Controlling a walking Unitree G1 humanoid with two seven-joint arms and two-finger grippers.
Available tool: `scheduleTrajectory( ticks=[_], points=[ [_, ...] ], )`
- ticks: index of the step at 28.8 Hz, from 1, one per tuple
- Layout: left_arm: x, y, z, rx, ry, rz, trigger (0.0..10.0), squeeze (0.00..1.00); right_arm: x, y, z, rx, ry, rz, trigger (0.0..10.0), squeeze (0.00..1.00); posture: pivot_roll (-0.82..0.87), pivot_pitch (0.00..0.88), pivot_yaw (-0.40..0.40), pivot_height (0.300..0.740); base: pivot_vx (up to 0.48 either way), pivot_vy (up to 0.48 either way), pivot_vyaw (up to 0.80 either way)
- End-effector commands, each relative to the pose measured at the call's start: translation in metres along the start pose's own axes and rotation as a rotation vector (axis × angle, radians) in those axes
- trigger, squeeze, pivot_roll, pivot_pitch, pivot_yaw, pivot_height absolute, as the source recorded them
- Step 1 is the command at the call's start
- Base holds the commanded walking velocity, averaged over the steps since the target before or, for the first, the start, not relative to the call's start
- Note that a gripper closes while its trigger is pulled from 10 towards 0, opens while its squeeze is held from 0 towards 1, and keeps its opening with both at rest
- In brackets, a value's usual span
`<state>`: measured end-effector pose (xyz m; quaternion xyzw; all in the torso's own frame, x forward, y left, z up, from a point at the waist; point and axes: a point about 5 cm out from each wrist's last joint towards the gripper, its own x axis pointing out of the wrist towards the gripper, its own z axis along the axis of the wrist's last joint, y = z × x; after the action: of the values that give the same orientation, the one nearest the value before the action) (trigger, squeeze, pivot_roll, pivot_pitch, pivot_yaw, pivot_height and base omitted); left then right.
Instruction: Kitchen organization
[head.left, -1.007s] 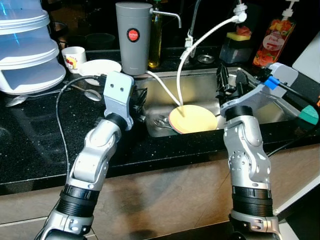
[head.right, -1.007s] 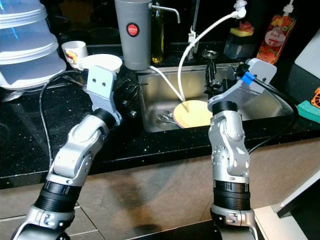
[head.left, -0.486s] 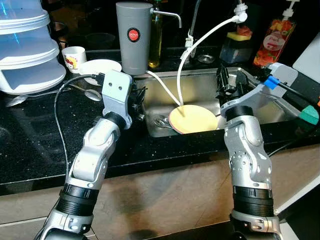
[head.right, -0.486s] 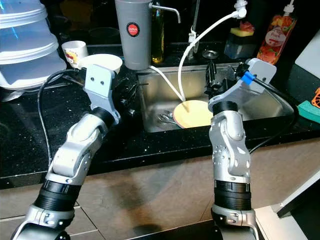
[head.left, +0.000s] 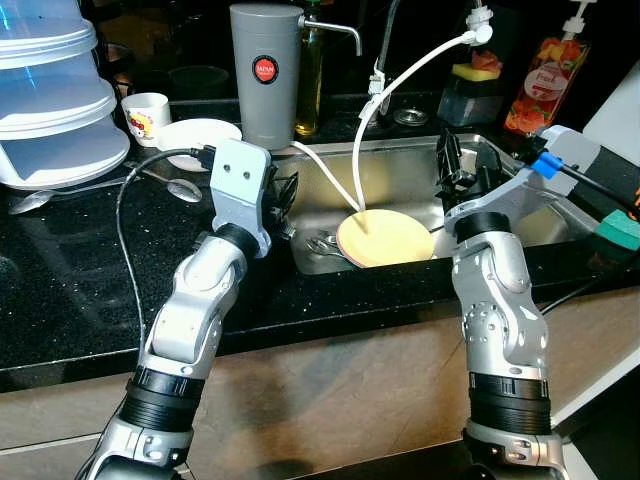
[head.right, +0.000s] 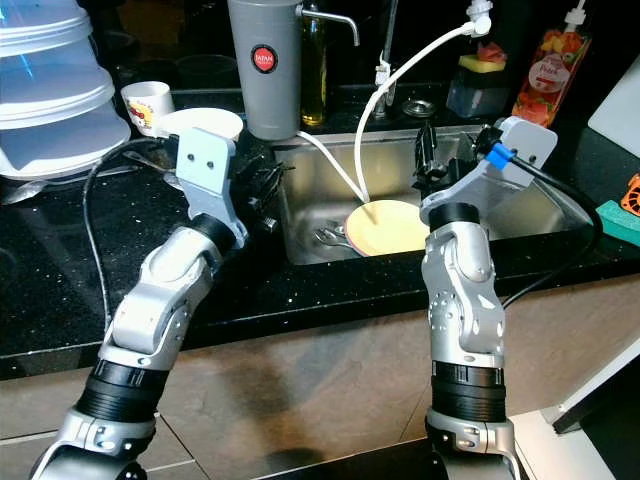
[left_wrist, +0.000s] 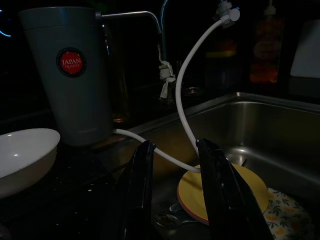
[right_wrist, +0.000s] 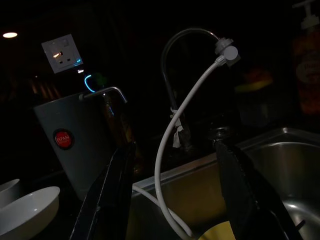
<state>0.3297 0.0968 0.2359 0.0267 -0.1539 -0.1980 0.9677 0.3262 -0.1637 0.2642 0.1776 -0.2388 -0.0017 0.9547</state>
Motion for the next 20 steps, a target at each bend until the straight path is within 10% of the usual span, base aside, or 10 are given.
scheduleTrajectory(
  ticks=[1,20],
  points=[
    [0.0031,-0.0034,0.0018,-0.002,-0.004,-0.008,10.0,0.0,-0.0016,-0.0021,0.0029,0.0,-0.003,-0.009,10.0,0.0,0.07,0.0,-0.031,0.74,0.0,0.0,0.0],
    [0.0006,-0.0034,0.0015,0.0,-0.002,-0.006,10.0,0.0,-0.0012,-0.0016,-0.0005,-0.004,0.011,-0.009,10.0,0.0,0.07,0.0,-0.034,0.74,0.0,0.0,0.0]
  ],
)
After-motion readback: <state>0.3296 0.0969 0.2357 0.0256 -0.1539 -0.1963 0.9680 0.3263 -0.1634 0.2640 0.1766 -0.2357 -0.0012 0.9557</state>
